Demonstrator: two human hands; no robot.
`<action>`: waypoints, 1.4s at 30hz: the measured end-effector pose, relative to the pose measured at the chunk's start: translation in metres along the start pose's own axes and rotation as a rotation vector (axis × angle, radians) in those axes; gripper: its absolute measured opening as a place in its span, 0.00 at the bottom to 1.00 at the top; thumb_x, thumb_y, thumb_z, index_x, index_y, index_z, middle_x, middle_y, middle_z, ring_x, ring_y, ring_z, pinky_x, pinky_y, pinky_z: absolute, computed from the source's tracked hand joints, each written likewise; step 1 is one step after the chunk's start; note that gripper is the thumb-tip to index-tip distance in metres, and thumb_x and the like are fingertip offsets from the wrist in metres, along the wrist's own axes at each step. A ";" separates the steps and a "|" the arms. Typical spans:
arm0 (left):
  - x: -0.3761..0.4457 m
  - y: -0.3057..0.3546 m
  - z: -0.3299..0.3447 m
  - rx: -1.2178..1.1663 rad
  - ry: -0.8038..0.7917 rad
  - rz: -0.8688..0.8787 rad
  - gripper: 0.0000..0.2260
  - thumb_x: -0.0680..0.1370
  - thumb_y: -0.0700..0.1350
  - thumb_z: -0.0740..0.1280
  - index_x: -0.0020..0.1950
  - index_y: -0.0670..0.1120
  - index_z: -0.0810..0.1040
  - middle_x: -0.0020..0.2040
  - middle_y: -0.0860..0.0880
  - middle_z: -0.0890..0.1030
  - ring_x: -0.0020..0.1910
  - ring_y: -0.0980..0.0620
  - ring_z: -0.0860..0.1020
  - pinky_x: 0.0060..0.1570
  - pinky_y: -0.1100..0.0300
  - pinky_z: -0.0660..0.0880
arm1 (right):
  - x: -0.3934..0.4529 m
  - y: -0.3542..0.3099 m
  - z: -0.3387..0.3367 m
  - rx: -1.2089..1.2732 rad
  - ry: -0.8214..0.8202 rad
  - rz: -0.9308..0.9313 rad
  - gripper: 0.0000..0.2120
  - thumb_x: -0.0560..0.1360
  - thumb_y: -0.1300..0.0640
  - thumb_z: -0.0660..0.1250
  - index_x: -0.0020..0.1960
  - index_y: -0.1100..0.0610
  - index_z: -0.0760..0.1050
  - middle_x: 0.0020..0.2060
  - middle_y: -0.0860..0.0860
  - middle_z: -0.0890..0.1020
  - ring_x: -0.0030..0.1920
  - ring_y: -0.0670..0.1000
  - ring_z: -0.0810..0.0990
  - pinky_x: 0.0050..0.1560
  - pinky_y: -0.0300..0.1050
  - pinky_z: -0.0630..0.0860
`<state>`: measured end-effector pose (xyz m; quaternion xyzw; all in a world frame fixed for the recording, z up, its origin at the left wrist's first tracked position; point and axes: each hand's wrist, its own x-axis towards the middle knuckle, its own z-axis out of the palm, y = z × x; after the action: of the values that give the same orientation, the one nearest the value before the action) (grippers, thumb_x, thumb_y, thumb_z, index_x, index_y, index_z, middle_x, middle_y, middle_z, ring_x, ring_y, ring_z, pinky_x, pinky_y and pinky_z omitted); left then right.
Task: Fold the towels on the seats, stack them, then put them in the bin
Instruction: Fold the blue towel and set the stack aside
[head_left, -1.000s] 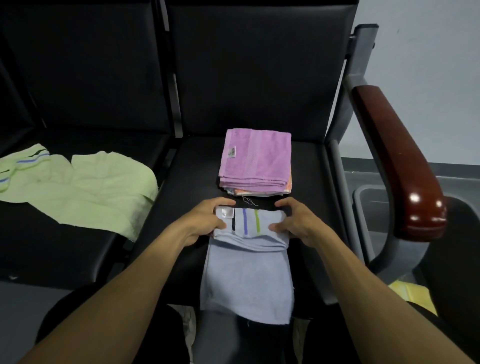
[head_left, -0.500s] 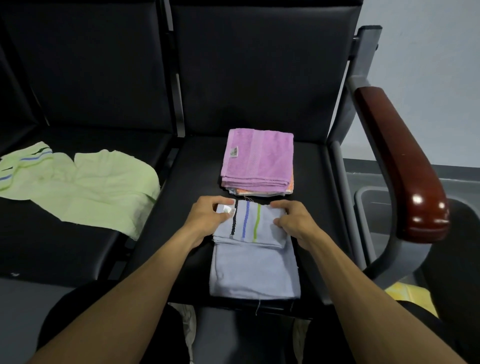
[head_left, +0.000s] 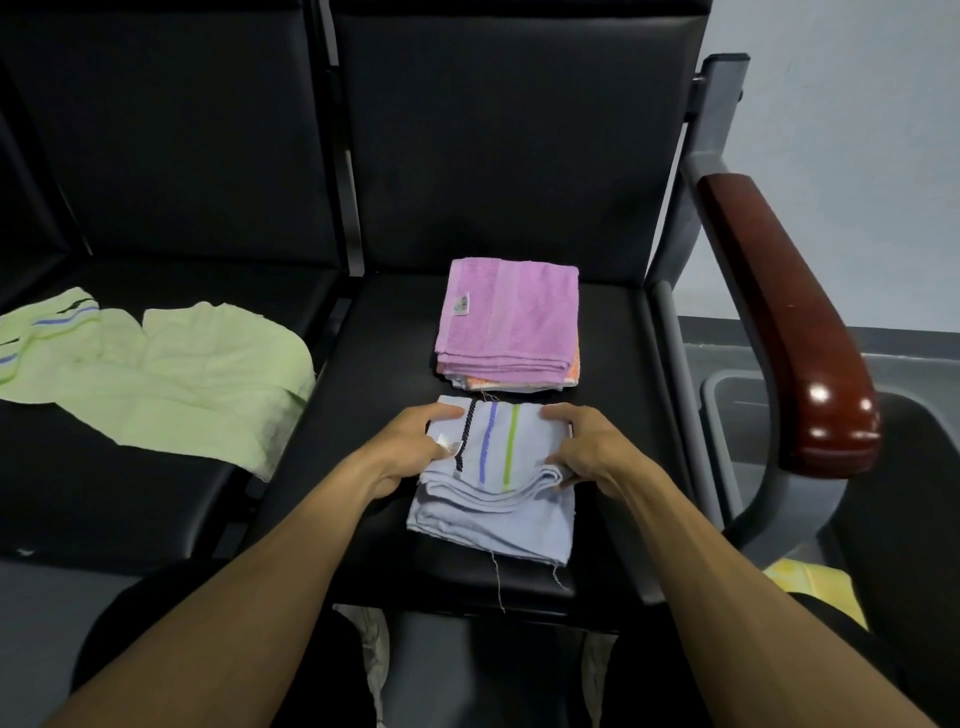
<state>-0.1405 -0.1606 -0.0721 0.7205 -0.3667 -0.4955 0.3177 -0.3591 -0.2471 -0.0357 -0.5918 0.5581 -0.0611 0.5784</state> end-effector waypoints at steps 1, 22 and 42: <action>0.000 -0.001 0.000 0.018 -0.033 -0.005 0.27 0.78 0.33 0.69 0.74 0.51 0.72 0.72 0.46 0.73 0.69 0.49 0.73 0.71 0.52 0.71 | -0.002 0.000 0.001 -0.025 -0.019 0.009 0.33 0.76 0.77 0.61 0.77 0.55 0.64 0.44 0.55 0.73 0.32 0.52 0.80 0.25 0.44 0.80; -0.004 0.017 0.041 0.823 0.204 0.480 0.21 0.84 0.47 0.59 0.78 0.48 0.65 0.81 0.48 0.57 0.80 0.46 0.52 0.77 0.50 0.50 | 0.004 0.016 0.039 -0.956 0.460 -0.399 0.18 0.78 0.45 0.64 0.65 0.51 0.70 0.70 0.57 0.60 0.67 0.61 0.64 0.64 0.61 0.66; 0.023 0.013 0.026 0.875 0.186 0.162 0.20 0.79 0.55 0.69 0.67 0.48 0.73 0.62 0.47 0.68 0.65 0.43 0.66 0.63 0.48 0.66 | 0.022 0.025 0.024 -0.846 0.386 -0.344 0.13 0.76 0.54 0.67 0.59 0.56 0.74 0.56 0.53 0.68 0.58 0.57 0.68 0.58 0.53 0.69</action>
<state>-0.1623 -0.1899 -0.0805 0.7975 -0.5666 -0.2007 0.0524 -0.3491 -0.2410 -0.0749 -0.8362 0.5250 -0.0322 0.1553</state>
